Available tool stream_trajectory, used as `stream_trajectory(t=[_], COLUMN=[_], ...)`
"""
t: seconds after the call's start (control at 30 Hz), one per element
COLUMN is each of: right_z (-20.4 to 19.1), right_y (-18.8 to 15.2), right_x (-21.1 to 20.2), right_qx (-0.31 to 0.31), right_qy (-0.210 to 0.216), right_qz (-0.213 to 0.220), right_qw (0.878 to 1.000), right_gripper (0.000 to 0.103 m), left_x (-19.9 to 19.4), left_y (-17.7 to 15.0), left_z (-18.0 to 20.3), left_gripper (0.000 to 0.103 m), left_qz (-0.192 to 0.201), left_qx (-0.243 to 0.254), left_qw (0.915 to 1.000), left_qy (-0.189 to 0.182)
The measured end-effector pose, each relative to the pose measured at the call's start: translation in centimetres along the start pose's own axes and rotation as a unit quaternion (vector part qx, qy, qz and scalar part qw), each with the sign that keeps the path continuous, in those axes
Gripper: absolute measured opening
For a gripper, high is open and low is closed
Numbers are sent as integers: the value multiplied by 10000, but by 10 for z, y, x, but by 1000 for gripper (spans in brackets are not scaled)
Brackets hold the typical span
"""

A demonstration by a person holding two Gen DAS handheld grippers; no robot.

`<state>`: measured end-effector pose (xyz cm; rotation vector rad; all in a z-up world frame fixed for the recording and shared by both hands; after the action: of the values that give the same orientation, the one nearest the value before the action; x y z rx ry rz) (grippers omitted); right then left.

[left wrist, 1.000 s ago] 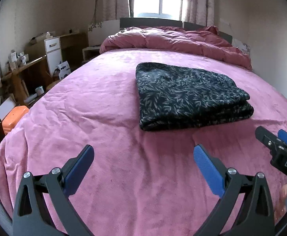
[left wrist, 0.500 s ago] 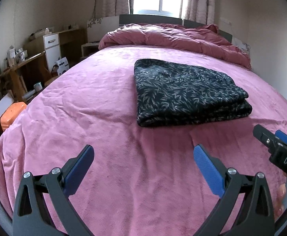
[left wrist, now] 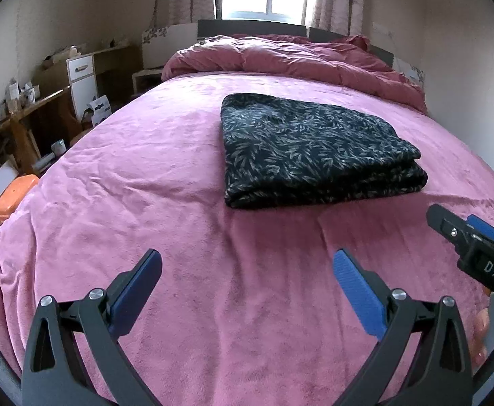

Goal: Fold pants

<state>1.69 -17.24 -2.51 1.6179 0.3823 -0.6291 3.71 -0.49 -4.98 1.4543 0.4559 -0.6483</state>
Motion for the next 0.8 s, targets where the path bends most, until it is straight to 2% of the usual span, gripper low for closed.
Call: stream_trajectory(t=[0.8], right_z=[-2], right_y=[-3], right_x=[2], right_qx=[-19], right_qy=[39], right_qz=[-84], right_qw=[10000], right_gripper=[100], left_x=[1], left_y=[-3], left_z=[1], left_gripper=[101], left_qz=[-83], left_qx=[27], left_qw=[10000], left_qy=[38])
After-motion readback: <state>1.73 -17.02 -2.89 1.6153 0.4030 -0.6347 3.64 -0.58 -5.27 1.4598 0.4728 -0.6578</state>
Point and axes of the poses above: each gripper's, at about its wrist camera, not at the fingertips, and x roughly the way its jaws point, z to its right, y to its top, the point moved 10 cm from there along x, roughly the way its jaws point, and after that the axes turned 3 degrees about -x, right-handed, at the moved point
